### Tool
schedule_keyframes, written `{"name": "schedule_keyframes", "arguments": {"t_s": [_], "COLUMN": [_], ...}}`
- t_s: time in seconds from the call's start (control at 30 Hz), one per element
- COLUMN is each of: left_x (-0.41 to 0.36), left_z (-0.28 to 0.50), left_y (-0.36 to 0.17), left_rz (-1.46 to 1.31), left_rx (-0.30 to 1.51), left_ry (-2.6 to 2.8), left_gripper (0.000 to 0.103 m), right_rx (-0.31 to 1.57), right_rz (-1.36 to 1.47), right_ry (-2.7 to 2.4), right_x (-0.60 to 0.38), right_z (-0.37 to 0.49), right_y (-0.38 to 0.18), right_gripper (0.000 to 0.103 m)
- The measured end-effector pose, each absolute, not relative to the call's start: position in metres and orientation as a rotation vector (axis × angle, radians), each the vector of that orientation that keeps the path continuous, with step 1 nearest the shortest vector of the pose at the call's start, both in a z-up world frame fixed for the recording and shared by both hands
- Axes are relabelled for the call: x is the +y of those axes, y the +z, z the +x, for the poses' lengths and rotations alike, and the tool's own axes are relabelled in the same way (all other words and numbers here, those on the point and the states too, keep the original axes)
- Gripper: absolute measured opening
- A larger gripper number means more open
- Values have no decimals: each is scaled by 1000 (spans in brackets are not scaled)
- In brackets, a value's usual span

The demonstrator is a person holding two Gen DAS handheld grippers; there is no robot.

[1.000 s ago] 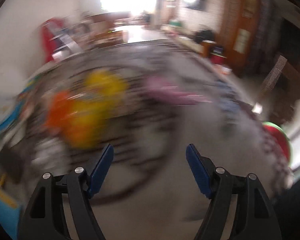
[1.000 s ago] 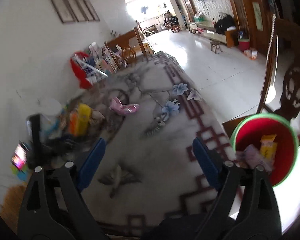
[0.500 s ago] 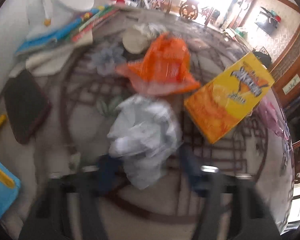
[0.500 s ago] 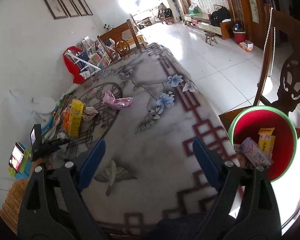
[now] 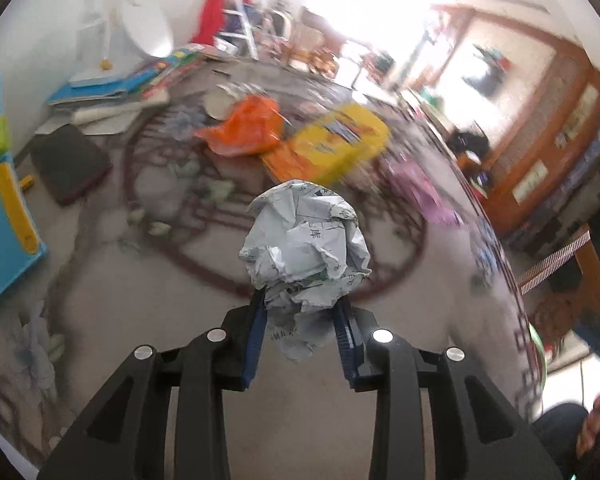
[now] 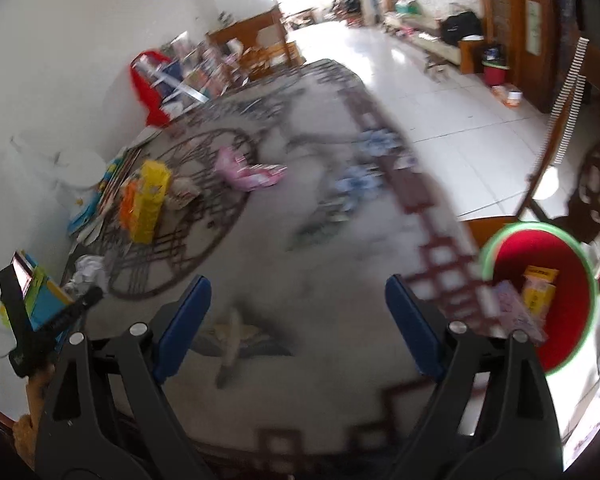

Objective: Collect trash
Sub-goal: 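Grasp the yellow drink carton with the right tool while the left tool holds the paper ball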

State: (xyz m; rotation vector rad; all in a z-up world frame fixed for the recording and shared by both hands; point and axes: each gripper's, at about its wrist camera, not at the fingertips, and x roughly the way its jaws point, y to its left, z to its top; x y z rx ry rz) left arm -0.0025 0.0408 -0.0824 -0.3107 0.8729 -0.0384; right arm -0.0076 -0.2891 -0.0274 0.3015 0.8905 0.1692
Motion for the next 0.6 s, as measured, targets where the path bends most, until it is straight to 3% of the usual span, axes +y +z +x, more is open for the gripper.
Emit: {"name": "schedule_keyframes", "arguments": {"t_s": [0.17,0.33,0.6], "left_x": [50,88,98], "left_z": [6,19,13], "left_y": [-83,-112,-109], "left_rz": [-307,-641,-680], "left_rx": [848,885,837], "left_ry": [-32,-101,-68], "left_gripper": [31,31,32], "right_rx": [958,969,1003], "right_rz": [407,483,426], "right_ry": [309,348,369], "right_x": [-225,-169,-82], "right_z": [32,84,157], "right_y": [-40,-45,-65], "right_gripper": [87,87,87]}}
